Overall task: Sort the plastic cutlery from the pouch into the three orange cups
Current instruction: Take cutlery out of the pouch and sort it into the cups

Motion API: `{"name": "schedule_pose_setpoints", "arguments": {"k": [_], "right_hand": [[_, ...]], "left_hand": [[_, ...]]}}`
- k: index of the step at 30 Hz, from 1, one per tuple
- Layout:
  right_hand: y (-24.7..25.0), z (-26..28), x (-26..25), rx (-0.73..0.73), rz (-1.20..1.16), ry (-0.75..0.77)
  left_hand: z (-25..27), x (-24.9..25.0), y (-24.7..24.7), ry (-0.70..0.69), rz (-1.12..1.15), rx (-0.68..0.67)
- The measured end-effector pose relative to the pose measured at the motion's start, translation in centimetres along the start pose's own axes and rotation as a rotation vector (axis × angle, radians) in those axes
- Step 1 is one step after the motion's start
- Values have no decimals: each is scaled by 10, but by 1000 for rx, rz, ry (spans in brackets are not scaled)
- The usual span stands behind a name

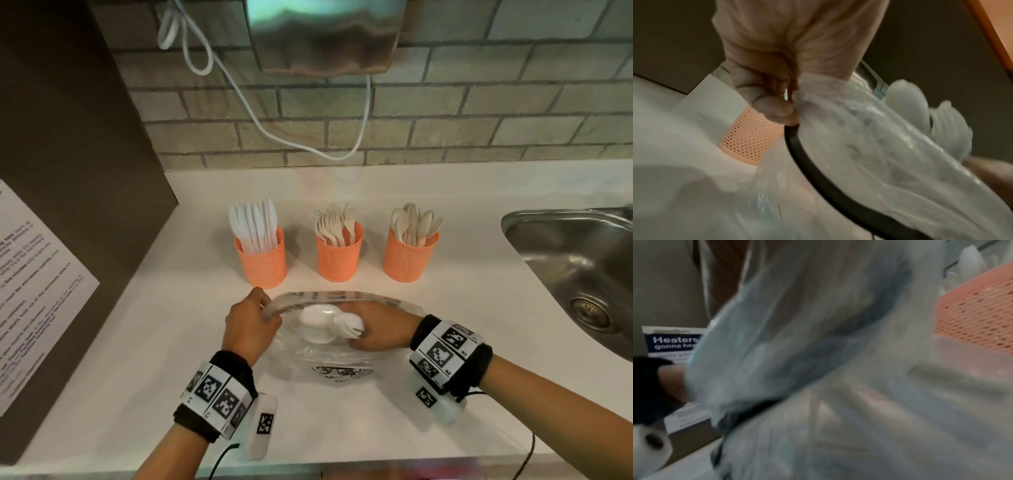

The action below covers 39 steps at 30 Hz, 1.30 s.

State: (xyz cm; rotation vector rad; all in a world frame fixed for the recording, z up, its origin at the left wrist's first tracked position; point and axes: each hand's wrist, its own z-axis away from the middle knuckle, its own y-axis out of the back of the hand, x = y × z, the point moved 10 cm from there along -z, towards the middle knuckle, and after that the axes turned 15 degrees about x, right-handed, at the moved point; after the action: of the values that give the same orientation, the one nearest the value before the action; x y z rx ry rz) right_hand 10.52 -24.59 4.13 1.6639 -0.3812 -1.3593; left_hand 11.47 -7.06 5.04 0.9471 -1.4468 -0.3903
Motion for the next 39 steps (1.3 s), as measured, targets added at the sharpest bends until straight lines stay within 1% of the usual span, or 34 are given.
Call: {"name": "schedule_pose_setpoints", "arguments": {"k": [2,4,6,8,10,12,13,14,16,17,18,20,22,25,28,30,32,33,36,39], "right_hand": [[27,-4,-6,202,-226,-24],[55,-5,-17,371,-534,-44],[81,-6,-21,525,-811,-65],[97,-8,-15,641,-985,-104],[102,-10,-10,679,-1107,-133],[107,-9,-6,714,-1215,-154],[108,-7,-4,727,-1283,-175],[108,-6,-1,734,-1349,-208],[104,-4,-1,719,-1447,-258],[101,-4,-4,709,-1486,-271],[99,-4,-8,704,-1524,-275],[97,-5,-20,694,-1584,-264],[101,-5,-35,733,-1584,-220],[116,0,-53,900,-1442,-120],[126,6,-63,1041,-1285,-61],[133,11,-66,1102,-1221,-13],[138,16,-67,1134,-1164,34],[138,18,-66,1139,-1135,42],[128,20,-61,1117,-1056,38],[115,21,-53,1092,-988,12]], "left_hand": [[3,-1,-7,-38,-63,-18],[5,-1,-12,-70,-111,-21],[4,-3,-11,-33,-100,-3],[2,-6,-10,41,-40,-8],[3,-14,-16,133,54,-97],[11,-20,-13,158,119,-180],[15,-20,-4,134,138,-173],[20,-15,12,89,174,-131],[32,3,49,-38,323,-19],[39,15,64,-72,423,10],[46,26,74,-71,542,8],[56,43,72,29,783,-59],[61,56,50,170,918,-166],[64,73,7,461,1140,-324],[66,89,-21,722,1340,-416],[68,96,-35,859,1430,-449],[69,100,-45,943,1467,-465],[70,103,-49,961,1469,-478],[73,115,-60,966,1452,-553],[80,127,-68,1005,1494,-629]]}}
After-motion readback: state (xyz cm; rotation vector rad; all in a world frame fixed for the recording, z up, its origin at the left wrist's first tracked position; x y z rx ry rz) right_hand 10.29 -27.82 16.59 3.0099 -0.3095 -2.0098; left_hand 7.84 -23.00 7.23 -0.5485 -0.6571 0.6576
